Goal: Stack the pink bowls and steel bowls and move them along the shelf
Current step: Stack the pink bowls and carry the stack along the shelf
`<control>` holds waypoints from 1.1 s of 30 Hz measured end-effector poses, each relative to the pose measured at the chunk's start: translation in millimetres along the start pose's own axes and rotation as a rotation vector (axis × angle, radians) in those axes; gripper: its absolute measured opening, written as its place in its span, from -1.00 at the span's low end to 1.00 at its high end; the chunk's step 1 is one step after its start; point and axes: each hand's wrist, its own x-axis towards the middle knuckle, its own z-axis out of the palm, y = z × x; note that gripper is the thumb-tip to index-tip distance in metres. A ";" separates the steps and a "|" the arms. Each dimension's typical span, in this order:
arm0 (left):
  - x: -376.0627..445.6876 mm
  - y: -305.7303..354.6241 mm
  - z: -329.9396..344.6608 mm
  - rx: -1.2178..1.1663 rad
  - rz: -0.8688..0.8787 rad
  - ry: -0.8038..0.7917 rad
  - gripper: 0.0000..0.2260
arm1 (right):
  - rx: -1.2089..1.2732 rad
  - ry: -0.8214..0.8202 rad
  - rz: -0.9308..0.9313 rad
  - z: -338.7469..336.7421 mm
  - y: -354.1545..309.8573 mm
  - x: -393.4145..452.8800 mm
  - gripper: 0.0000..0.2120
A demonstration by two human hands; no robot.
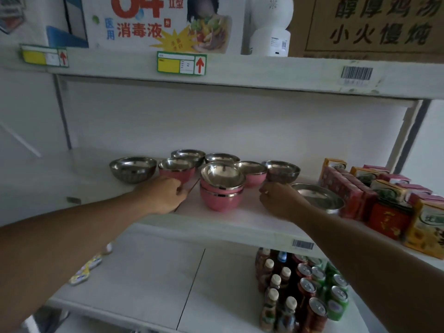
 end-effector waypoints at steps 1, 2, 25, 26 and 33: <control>-7.3 4.6 -4.7 0.028 -0.033 -0.007 -0.65 | -0.002 -0.004 -0.026 -1.7 1.4 1.8 -0.73; -14.2 9.2 -9.7 0.044 -0.063 -0.011 -0.65 | 0.001 -0.006 -0.043 -2.8 2.6 3.9 -0.72; 52.8 -50.3 6.7 -0.164 -0.149 0.061 -0.56 | 0.369 0.038 0.316 7.7 2.4 80.8 -0.71; 56.7 -52.7 8.3 -0.175 -0.162 0.069 -0.53 | 0.356 0.030 0.343 8.0 2.3 84.3 -0.69; 50.6 -52.6 9.2 -0.343 -0.390 0.046 -0.30 | 0.620 0.119 0.507 21.9 10.7 118.5 -0.29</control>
